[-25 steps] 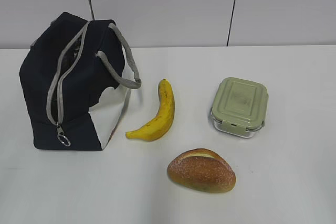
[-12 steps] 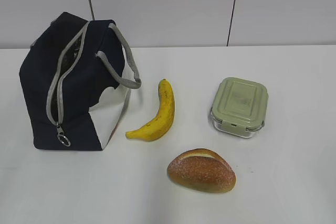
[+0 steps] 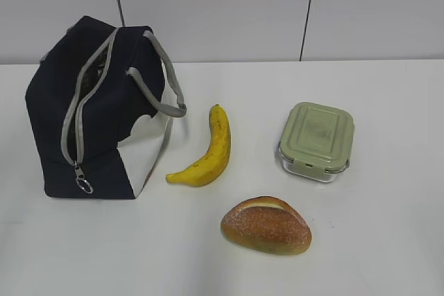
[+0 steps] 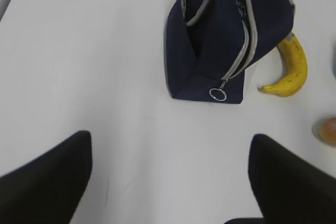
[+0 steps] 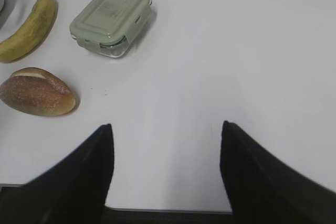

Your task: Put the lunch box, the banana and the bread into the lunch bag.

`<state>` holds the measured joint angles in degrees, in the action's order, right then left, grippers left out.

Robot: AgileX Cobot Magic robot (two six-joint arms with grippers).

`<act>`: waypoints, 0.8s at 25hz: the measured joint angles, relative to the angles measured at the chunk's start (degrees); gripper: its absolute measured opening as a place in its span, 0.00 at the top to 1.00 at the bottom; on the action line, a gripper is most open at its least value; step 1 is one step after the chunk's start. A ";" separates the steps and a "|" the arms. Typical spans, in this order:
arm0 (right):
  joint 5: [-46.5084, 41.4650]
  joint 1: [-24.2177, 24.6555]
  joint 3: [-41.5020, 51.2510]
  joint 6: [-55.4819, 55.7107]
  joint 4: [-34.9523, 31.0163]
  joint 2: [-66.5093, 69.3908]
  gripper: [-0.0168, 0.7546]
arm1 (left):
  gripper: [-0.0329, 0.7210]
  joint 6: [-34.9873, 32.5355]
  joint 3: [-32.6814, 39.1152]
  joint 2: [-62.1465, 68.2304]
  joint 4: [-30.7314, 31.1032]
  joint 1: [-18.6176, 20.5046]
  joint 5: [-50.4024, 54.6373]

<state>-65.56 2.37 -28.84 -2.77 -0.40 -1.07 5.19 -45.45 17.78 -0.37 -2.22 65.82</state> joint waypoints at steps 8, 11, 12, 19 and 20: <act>0.00 0.00 0.00 0.00 0.00 0.00 0.37 | 0.17 -0.54 -2.23 8.76 -4.74 0.00 -1.08; 0.00 0.00 0.00 0.00 0.00 0.00 0.37 | 0.17 -1.56 -2.35 11.60 -6.82 0.00 -2.42; 0.00 0.00 0.00 0.00 0.00 0.00 0.37 | 0.17 -2.39 -2.35 12.61 -7.53 0.00 -2.85; 0.00 0.00 0.00 0.00 0.00 0.00 0.37 | 0.19 -5.19 -2.35 19.18 -10.94 0.00 -4.87; 0.00 0.00 0.00 0.00 0.00 0.00 0.37 | 0.19 -5.19 -2.35 20.08 -11.25 0.00 -5.26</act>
<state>-65.56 2.37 -28.84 -2.77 -0.40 -1.07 0.00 -47.80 37.87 -11.62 -2.22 60.56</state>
